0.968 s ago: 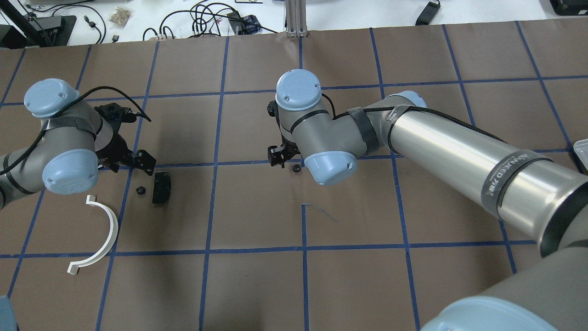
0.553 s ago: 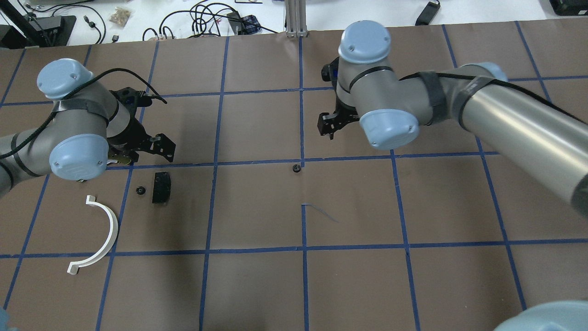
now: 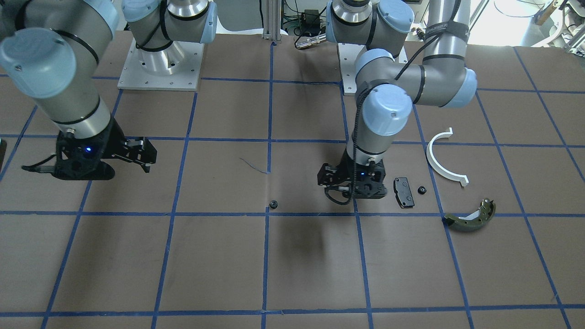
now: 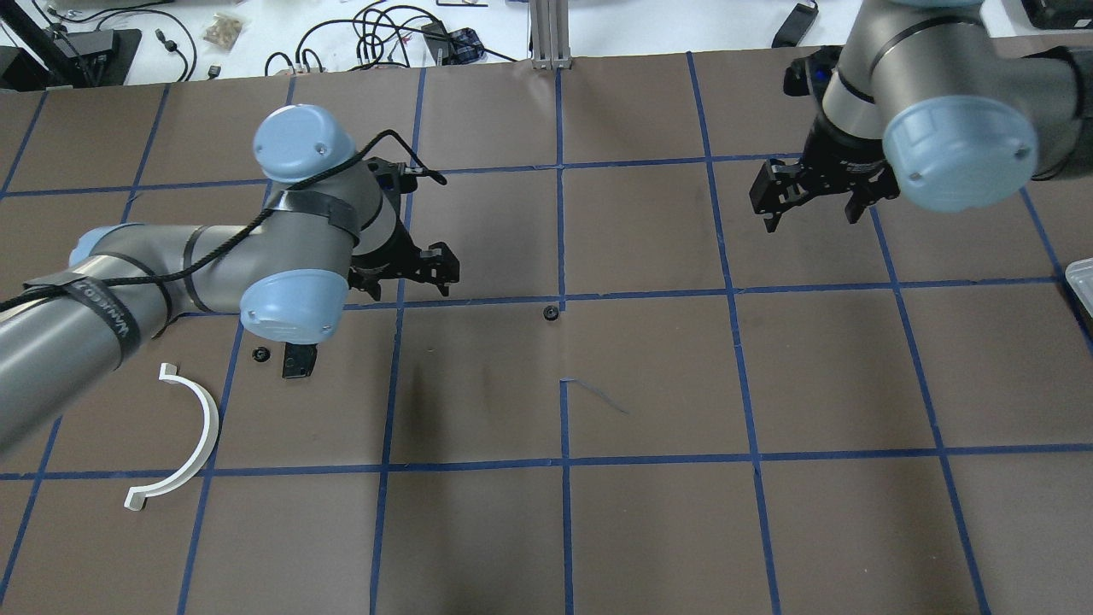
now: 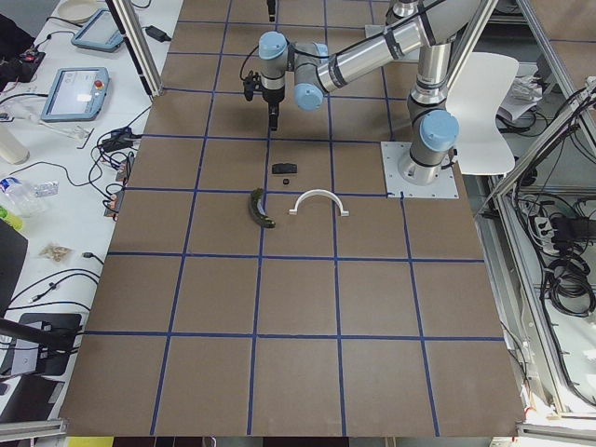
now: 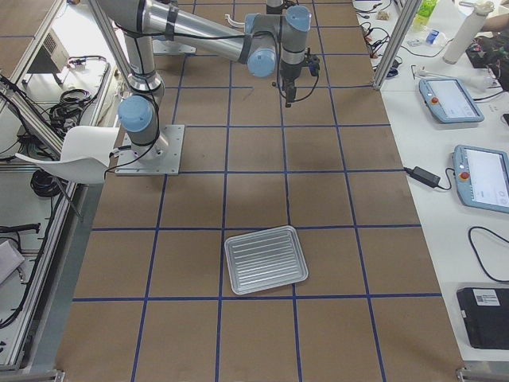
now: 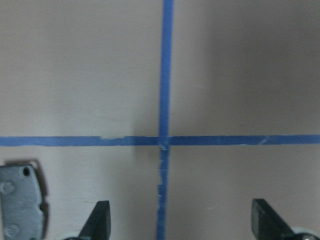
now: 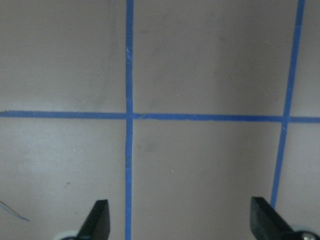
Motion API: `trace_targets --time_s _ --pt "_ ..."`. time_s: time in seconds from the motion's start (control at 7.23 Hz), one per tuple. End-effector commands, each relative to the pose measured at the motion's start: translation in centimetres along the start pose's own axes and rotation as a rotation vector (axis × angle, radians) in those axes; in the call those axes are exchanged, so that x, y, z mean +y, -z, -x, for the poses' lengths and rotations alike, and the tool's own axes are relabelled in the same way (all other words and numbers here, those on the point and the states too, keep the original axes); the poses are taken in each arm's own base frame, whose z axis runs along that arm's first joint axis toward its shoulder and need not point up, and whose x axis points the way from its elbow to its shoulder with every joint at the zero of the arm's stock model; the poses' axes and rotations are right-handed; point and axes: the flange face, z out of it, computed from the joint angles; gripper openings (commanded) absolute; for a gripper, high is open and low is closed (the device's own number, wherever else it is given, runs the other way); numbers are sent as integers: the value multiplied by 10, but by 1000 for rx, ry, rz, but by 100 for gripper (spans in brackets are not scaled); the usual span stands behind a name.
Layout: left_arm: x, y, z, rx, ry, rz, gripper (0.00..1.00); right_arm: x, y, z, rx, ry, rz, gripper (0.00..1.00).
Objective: Place bearing gear from tray to pile
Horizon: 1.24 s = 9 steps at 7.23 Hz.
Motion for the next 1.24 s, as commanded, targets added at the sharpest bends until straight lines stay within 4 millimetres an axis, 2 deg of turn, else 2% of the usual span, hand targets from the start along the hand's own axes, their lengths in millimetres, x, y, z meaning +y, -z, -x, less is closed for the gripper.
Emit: trace_targets --time_s 0.0,0.14,0.28,0.55,0.69,0.83,0.97,1.11 --pt "23 -33 -91 -6 25 30 100 51 62 -14 29 -44 14 100" --pt "19 -46 -105 8 51 -4 100 56 80 -11 14 -59 12 100" --pt "17 -65 -113 10 45 -11 100 49 89 0 -90 -107 -3 100" --pt "4 -79 -146 27 -2 -58 100 42 83 4 -78 -129 15 100" --pt "6 -86 -149 8 -14 -52 98 41 81 8 -28 -111 15 100" --pt "4 -86 -145 -32 -25 -69 88 43 81 23 33 -69 10 100" --pt "2 -85 -145 -45 -35 -79 82 42 76 32 18 -89 21 100" --pt "4 -87 -143 -51 -35 -73 74 42 76 32 14 -98 23 100"
